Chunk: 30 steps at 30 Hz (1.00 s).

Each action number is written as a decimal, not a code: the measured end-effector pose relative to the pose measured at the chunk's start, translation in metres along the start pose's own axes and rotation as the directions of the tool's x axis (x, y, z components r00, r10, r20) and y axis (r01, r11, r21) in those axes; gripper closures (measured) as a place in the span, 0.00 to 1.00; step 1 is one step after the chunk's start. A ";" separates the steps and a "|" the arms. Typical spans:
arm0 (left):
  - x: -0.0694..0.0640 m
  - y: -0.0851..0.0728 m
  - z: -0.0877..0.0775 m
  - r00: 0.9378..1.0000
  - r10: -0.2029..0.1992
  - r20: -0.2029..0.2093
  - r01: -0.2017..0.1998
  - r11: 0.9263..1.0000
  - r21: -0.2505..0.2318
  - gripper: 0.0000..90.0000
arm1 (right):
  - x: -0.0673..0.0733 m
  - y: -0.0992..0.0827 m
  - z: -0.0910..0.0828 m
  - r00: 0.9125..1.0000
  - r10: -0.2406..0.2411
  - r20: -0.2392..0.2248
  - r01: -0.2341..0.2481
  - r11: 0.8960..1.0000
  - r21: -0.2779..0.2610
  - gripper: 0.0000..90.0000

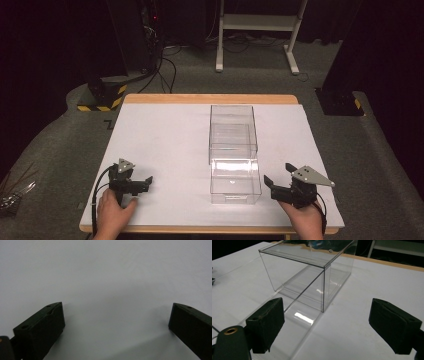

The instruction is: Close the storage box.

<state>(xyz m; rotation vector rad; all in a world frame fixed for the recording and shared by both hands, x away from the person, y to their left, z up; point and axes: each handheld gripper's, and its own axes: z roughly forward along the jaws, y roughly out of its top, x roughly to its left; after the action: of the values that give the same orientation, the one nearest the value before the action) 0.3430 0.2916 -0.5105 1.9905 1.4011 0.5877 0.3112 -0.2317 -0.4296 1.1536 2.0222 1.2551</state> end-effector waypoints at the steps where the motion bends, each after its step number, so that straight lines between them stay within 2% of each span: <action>1: 0.000 0.000 0.000 1.000 0.000 0.000 0.000 1.000 0.000 0.01 | 0.001 0.000 0.000 1.000 -0.002 -0.002 0.002 1.000 0.003 0.15; 9: 0.000 0.000 0.000 1.000 0.000 0.000 0.000 1.000 0.000 0.01 | 0.009 0.005 0.003 0.999 -0.013 -0.035 0.014 1.000 0.002 0.15; 30: 0.000 0.000 0.000 1.000 0.000 -0.001 0.000 1.000 0.000 0.01 | 0.028 -0.009 -0.006 0.997 -0.032 -0.069 0.031 0.999 -0.017 0.16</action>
<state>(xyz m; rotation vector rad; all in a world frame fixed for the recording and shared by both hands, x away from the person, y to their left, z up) 0.3430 0.2914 -0.5106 1.9908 1.4011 0.5889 0.2886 -0.2127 -0.4342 1.0806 2.0689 1.3099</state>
